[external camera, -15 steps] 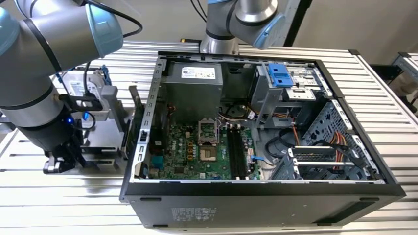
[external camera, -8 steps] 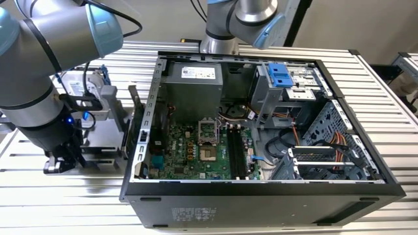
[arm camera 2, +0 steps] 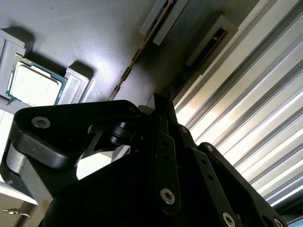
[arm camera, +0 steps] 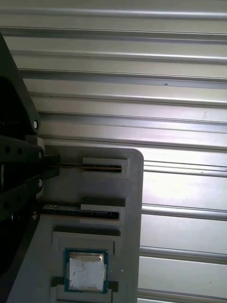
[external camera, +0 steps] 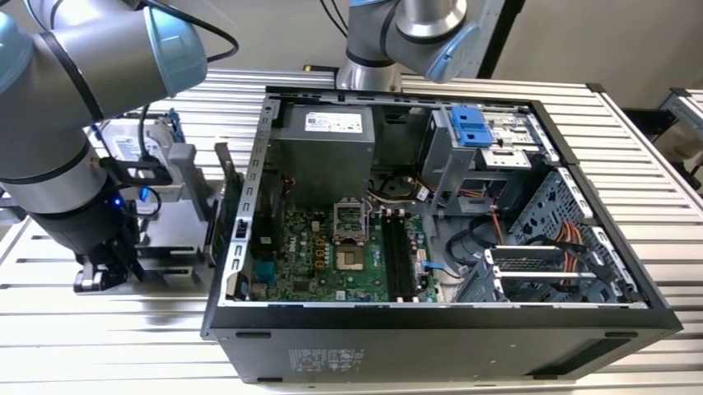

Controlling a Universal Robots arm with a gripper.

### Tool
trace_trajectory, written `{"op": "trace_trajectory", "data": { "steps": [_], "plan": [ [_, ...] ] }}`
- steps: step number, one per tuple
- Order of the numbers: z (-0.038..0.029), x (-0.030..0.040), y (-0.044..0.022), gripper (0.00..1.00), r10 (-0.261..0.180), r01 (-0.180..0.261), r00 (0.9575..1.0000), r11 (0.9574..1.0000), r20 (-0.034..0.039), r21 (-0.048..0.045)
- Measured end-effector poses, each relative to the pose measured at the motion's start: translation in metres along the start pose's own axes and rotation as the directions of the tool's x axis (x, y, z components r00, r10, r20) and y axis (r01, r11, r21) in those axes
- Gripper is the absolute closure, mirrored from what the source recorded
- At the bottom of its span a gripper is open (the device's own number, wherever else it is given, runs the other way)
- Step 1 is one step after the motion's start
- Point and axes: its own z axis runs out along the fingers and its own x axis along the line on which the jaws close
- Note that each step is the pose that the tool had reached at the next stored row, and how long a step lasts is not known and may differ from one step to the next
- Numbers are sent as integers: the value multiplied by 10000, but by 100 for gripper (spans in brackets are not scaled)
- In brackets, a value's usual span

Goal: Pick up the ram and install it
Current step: 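Pick up the ram and move it above insertion slot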

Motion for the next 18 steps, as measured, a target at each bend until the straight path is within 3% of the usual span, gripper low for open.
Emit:
{"op": "trace_trajectory", "data": {
  "steps": [10, 18],
  "plan": [
    [-2, 0, 0, 100, -121, 121, 9999, 9999, -1, 1],
    [-56, 0, 1, 100, -120, 120, 9999, 9999, -4, 0]
  ]
}}
